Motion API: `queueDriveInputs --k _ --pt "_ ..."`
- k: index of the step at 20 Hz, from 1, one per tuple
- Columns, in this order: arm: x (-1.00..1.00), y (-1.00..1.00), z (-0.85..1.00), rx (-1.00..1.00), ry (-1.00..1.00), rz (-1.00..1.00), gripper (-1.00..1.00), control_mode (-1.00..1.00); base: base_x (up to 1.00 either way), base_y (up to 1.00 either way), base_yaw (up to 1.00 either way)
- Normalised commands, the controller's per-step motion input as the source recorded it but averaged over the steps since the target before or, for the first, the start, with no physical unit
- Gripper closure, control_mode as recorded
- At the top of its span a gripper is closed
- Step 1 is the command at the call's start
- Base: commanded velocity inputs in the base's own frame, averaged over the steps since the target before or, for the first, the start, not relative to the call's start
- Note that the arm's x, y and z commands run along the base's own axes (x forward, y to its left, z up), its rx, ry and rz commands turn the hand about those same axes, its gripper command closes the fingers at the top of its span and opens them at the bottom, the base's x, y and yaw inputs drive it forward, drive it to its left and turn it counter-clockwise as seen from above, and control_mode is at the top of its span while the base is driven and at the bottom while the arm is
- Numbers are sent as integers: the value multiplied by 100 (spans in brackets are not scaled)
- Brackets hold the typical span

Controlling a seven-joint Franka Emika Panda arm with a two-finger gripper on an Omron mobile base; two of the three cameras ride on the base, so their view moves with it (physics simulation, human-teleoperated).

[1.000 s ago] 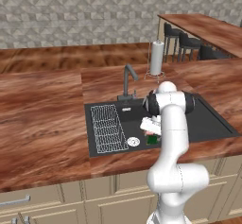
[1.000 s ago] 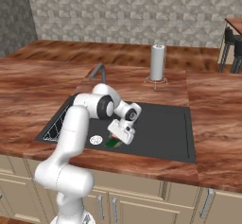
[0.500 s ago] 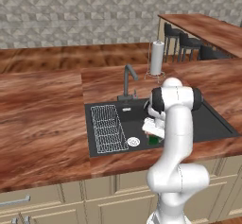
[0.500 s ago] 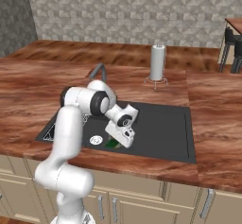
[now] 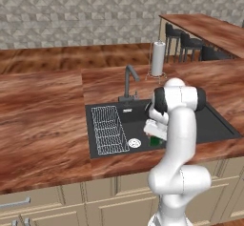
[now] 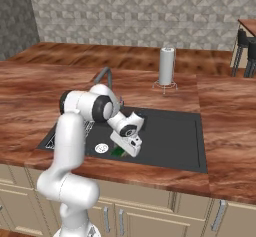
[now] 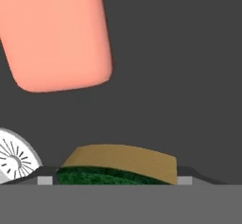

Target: Pick up the bar soap and sponge from the sink, and place them back in the cabinet, and close the cabinet door.

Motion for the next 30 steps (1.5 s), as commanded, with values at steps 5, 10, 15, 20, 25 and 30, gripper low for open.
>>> queueDriveInputs --k 5,10,15,20,25,30 --pt "0 0 85 0 1 0 100 -100 0 0 0" --pt "-8 -3 98 0 -1 0 100 -100 0 0 0" --pt "-38 -3 90 0 -17 2 100 -100 0 0 0" --pt "-54 -15 94 0 -15 7 100 -100 0 0 0" --pt "-65 -8 99 0 -11 6 100 -100 0 0 0" --pt "-75 -5 100 -6 -8 7 100 -100 0 0 0"
